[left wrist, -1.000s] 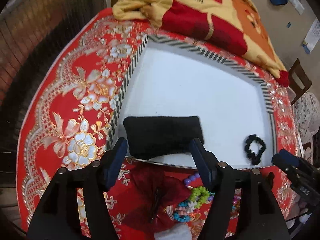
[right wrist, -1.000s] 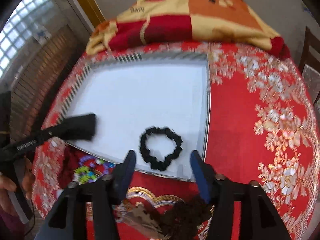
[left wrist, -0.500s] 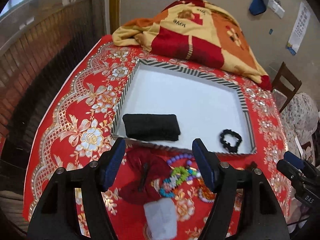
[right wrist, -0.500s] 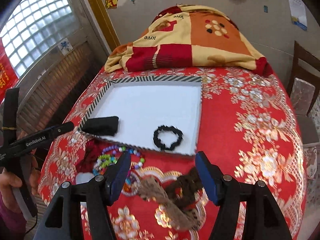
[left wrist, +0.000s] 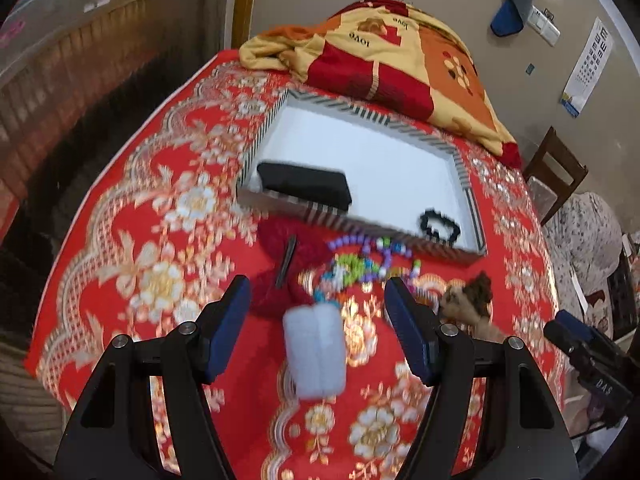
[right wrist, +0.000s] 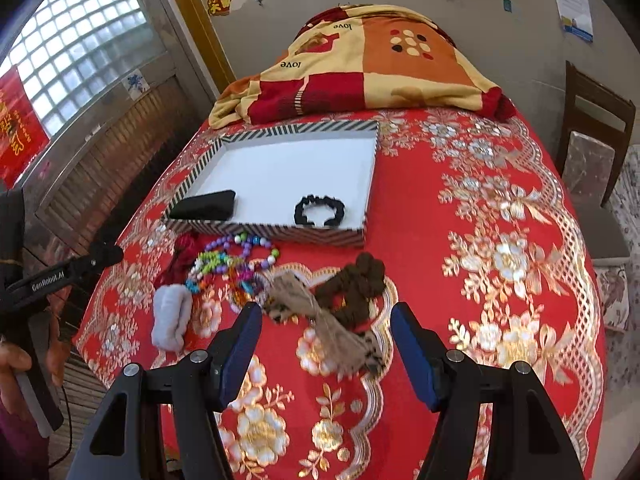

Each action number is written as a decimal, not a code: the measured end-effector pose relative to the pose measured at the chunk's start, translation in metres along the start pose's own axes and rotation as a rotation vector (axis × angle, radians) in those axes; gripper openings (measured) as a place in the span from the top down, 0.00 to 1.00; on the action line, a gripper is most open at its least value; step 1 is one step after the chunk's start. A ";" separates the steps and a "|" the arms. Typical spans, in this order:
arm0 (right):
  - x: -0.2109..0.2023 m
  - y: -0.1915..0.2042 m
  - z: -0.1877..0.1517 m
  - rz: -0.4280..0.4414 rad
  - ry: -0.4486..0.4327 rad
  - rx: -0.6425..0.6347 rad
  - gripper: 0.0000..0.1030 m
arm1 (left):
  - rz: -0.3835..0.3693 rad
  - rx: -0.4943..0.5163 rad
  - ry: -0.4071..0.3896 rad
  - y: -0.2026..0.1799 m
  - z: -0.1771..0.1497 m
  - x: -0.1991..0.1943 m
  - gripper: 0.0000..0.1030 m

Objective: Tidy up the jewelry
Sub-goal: 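Grasp the white fluffy hair tie with left while right grasps the brown bow scrunchie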

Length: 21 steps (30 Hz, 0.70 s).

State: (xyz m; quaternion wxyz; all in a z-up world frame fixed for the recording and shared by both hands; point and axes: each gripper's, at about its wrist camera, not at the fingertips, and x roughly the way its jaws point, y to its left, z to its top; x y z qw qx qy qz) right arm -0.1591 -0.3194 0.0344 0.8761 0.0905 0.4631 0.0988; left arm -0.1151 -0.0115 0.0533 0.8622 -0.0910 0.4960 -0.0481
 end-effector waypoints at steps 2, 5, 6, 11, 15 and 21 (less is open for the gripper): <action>-0.001 -0.001 -0.008 0.003 0.008 0.005 0.37 | 0.003 -0.004 0.014 0.001 -0.009 0.000 0.33; -0.001 -0.002 -0.015 0.007 0.019 0.010 0.36 | 0.011 -0.004 0.029 0.001 -0.021 0.000 0.33; 0.000 -0.002 -0.017 0.010 0.022 0.012 0.35 | 0.018 0.000 0.030 0.000 -0.023 -0.001 0.33; -0.001 0.004 -0.022 0.014 0.025 0.001 0.34 | 0.029 0.008 0.032 -0.002 -0.032 -0.003 0.33; 0.000 0.004 -0.023 0.013 0.033 -0.003 0.33 | 0.034 0.017 0.039 -0.003 -0.036 -0.002 0.33; 0.005 0.001 -0.026 0.002 0.051 -0.005 0.29 | 0.024 -0.006 0.071 0.001 -0.039 0.004 0.33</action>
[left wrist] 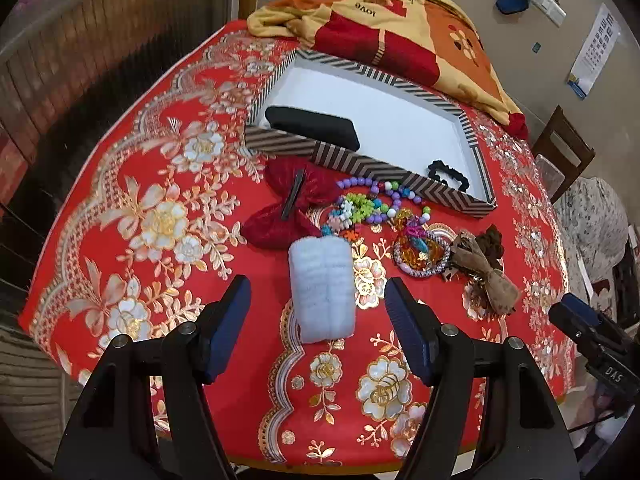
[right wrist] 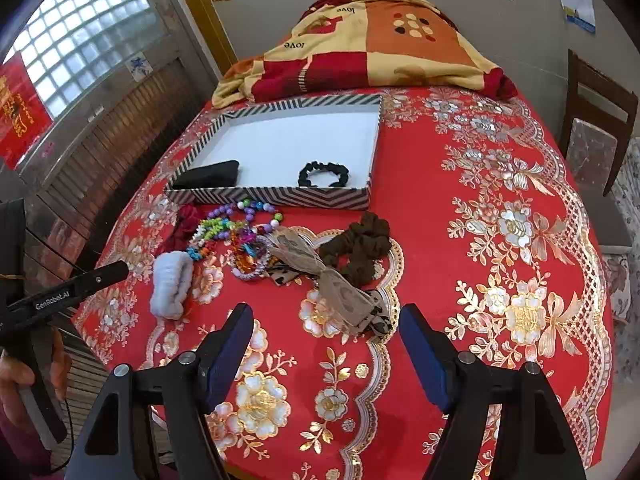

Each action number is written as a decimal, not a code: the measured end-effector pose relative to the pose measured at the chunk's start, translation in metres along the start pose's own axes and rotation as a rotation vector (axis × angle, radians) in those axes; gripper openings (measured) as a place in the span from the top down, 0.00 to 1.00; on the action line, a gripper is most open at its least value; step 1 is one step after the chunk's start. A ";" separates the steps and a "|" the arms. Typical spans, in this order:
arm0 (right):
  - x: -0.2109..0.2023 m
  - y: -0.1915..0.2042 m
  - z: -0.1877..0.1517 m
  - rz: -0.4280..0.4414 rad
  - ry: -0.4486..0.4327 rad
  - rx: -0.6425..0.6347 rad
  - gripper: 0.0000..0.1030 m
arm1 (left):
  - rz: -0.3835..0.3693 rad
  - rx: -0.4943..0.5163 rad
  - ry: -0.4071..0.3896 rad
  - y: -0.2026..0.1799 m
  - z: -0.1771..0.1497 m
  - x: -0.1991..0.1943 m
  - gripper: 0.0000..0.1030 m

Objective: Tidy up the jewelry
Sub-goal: 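Grasp the white fluffy hair tie with left while right grasps the brown bow scrunchie, then carry both hair ties into the white tray and open both grippers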

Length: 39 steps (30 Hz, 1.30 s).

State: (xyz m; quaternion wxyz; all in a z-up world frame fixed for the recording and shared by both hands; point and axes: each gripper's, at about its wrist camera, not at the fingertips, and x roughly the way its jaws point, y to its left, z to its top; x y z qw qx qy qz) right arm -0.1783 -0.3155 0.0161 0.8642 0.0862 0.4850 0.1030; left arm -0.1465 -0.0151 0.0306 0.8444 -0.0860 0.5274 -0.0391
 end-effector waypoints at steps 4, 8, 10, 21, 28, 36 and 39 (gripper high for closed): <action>0.009 -0.006 0.000 -0.014 0.014 0.004 0.29 | -0.015 -0.019 0.032 0.003 -0.002 0.009 0.33; 0.023 -0.007 0.002 -0.020 0.032 -0.018 0.29 | -0.040 -0.051 0.072 0.009 -0.002 0.020 0.33; 0.032 -0.003 0.004 -0.025 0.044 -0.048 0.29 | -0.047 -0.061 0.088 0.011 -0.003 0.025 0.33; 0.090 0.000 0.025 -0.062 0.120 -0.062 0.29 | -0.063 -0.060 0.160 0.004 0.001 0.057 0.33; 0.110 -0.007 0.030 -0.052 0.134 -0.014 0.30 | -0.026 -0.039 0.187 -0.002 0.003 0.075 0.33; 0.110 -0.014 0.026 -0.024 0.120 -0.005 0.71 | -0.006 -0.020 0.186 -0.005 -0.001 0.083 0.60; 0.098 -0.016 0.022 -0.009 0.090 -0.006 0.73 | -0.021 -0.010 0.162 -0.006 -0.001 0.077 0.66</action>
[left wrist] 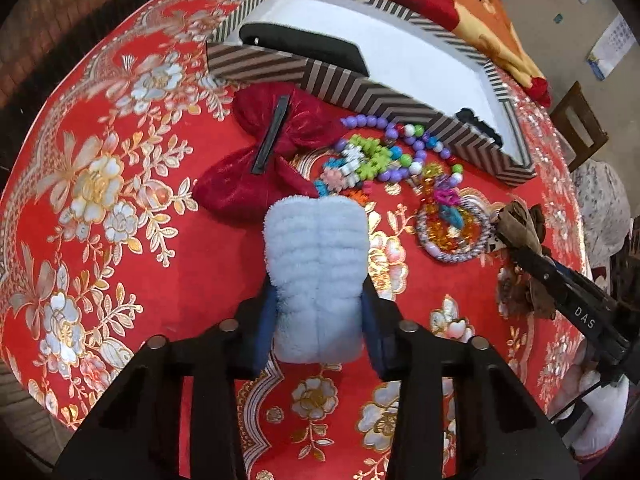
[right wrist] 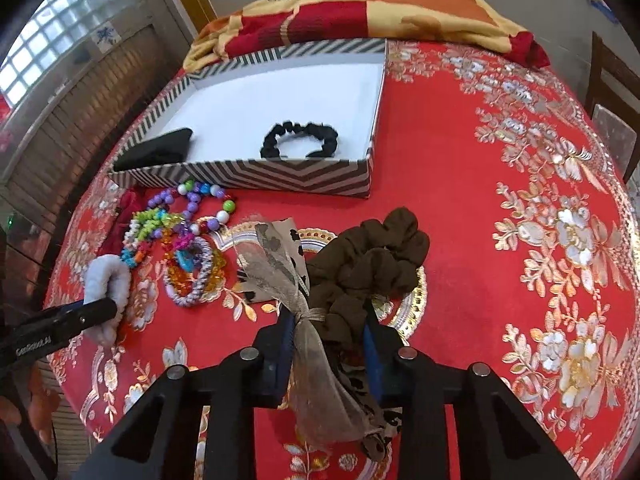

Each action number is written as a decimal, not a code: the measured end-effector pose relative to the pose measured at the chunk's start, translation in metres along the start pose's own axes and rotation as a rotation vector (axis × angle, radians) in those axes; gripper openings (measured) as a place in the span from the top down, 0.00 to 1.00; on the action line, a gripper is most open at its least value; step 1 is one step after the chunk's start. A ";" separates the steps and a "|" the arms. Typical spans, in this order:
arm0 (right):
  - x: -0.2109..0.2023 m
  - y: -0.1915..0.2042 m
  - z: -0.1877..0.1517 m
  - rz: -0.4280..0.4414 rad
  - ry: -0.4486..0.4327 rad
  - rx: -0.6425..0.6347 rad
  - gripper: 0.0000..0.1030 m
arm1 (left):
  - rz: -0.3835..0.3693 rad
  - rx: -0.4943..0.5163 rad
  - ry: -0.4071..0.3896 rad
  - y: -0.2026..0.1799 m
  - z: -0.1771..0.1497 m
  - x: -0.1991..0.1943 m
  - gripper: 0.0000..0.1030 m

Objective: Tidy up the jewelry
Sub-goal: 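Carry both hair ties into the white tray and open both grippers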

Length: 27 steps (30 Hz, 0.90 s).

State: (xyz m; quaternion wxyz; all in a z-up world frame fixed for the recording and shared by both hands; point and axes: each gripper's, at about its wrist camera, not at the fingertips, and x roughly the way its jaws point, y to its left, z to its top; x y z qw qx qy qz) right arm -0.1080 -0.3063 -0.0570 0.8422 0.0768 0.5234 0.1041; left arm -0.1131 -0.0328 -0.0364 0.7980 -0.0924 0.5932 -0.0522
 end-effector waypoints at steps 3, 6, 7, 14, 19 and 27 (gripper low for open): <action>-0.019 -0.001 -0.004 0.015 -0.033 -0.003 0.73 | -0.019 0.017 -0.030 -0.003 0.000 -0.013 0.69; -0.036 -0.002 -0.001 0.020 -0.064 -0.001 0.73 | -0.037 0.029 -0.067 -0.007 0.001 -0.031 0.69; -0.043 -0.002 -0.001 0.022 -0.078 0.000 0.73 | -0.044 0.032 -0.080 -0.008 0.001 -0.038 0.69; -0.075 0.001 0.016 0.029 -0.156 -0.008 0.73 | -0.061 0.054 -0.140 -0.026 0.017 -0.064 0.69; -0.084 0.010 0.030 0.027 -0.183 -0.037 0.73 | -0.055 0.058 -0.174 -0.029 0.035 -0.073 0.69; -0.077 0.028 0.063 0.014 -0.196 -0.079 0.73 | -0.018 0.079 -0.224 -0.030 0.077 -0.076 0.69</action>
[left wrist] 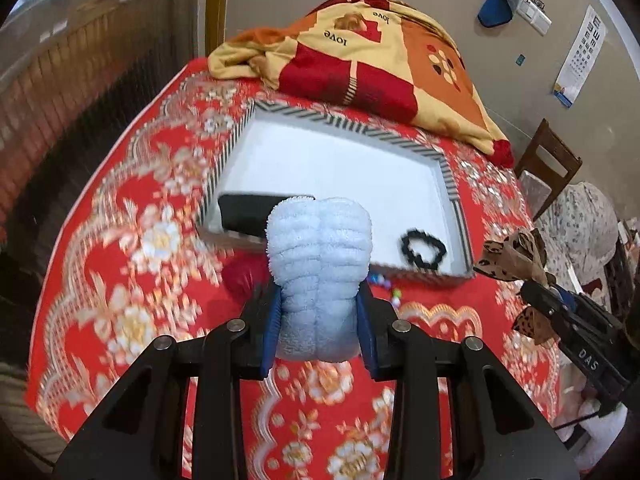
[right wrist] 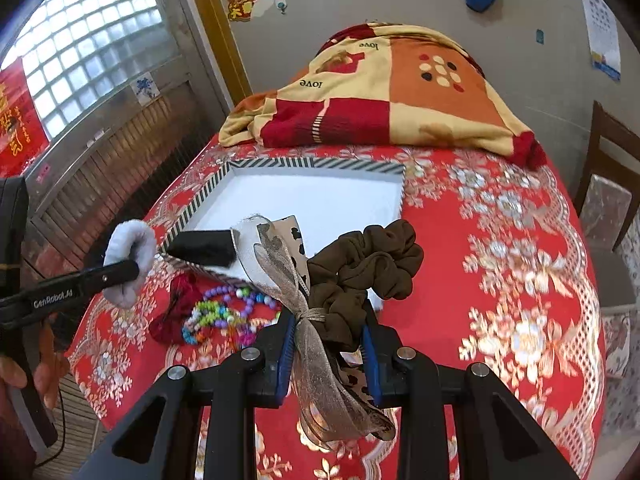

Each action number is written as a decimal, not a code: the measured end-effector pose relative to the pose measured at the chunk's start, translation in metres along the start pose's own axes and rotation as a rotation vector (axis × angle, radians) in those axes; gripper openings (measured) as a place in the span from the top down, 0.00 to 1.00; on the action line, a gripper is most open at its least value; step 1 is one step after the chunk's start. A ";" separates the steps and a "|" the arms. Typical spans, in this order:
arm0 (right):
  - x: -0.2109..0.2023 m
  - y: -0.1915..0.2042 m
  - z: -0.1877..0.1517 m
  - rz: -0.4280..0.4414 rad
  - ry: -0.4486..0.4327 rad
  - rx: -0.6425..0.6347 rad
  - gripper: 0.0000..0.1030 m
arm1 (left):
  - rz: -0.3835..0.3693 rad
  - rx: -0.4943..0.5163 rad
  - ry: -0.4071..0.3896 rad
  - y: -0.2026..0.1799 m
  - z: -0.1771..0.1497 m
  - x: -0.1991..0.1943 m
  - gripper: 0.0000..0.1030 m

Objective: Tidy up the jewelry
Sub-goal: 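Carry both hair ties into the white tray and open both grippers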

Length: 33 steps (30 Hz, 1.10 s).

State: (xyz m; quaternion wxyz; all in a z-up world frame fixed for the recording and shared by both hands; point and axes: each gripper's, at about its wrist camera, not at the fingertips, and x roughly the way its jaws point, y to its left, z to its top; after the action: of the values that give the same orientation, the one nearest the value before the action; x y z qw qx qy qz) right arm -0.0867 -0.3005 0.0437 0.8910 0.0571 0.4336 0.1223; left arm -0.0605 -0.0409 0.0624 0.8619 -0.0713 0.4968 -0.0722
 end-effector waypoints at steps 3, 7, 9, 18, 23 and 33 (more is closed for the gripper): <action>0.011 0.003 0.014 -0.004 0.003 -0.012 0.73 | 0.009 0.007 -0.005 0.003 0.016 0.008 0.69; 0.027 0.004 0.031 -0.007 0.010 -0.010 0.73 | 0.025 0.030 -0.007 0.004 0.037 0.022 0.69; 0.037 0.004 0.038 -0.007 0.019 -0.010 0.73 | 0.035 0.035 -0.003 0.006 0.047 0.030 0.69; 0.088 0.007 0.064 -0.009 0.082 -0.009 0.73 | 0.082 0.065 0.039 0.015 0.084 0.075 0.69; 0.116 0.010 0.074 -0.009 0.128 -0.025 0.73 | 0.093 0.057 0.080 0.022 0.097 0.104 0.69; 0.171 0.019 0.085 0.032 0.196 -0.057 0.73 | 0.114 0.025 0.150 0.037 0.113 0.152 0.69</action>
State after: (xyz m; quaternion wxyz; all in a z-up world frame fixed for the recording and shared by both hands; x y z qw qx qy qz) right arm 0.0787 -0.2358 -0.0292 0.8435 0.0266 0.5139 0.1538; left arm 0.1149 -0.0288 -0.0174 0.8258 -0.0267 0.5622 -0.0342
